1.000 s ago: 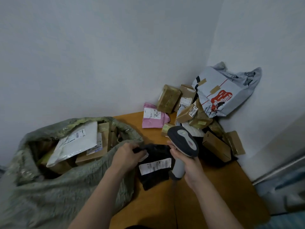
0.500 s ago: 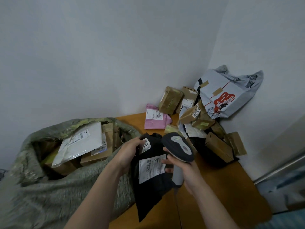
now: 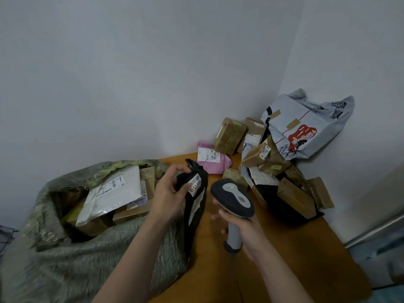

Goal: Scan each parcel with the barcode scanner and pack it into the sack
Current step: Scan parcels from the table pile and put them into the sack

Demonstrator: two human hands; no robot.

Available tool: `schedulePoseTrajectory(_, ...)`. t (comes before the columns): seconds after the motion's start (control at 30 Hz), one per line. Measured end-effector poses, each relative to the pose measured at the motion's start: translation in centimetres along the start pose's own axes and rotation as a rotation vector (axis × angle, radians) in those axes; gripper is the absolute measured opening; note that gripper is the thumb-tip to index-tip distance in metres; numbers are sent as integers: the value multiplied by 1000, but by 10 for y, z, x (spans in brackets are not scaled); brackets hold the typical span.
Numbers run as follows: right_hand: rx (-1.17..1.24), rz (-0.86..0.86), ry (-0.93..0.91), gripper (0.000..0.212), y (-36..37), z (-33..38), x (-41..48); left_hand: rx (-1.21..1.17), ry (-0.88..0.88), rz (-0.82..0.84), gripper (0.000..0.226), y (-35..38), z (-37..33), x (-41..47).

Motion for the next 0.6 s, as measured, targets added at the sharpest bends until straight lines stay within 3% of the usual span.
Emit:
schedulePoseTrajectory(0.1,-1,32,9,47,7,1,0,209,74,-33,48,-4,-1,0)
schedulePoseTrajectory(0.2,-45,78,-16,38,14,6,0,244,86,-11,31,-3,-3,-3)
schedulePoseTrajectory(0.27,-86,83,-27,29,16,8,1,201,78,25,33,-4,-1,-4)
schedulePoseTrajectory(0.43,-83,64,-60,59,18,9,2,183,50,92,62,-10,4,-3)
schedulePoseTrajectory(0.6,-122,122,-45,43,24,6,3,196,37,75,68,-17,4,6)
Point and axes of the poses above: each hand's wrist, its own x-axis towards the middle knuckle, its own y-axis out of the palm, z = x × y, the point moved 5 cm from there along x, towards the middle knuckle, and after that the axes turned 4 degrees about -y, right-handed, at the moved point
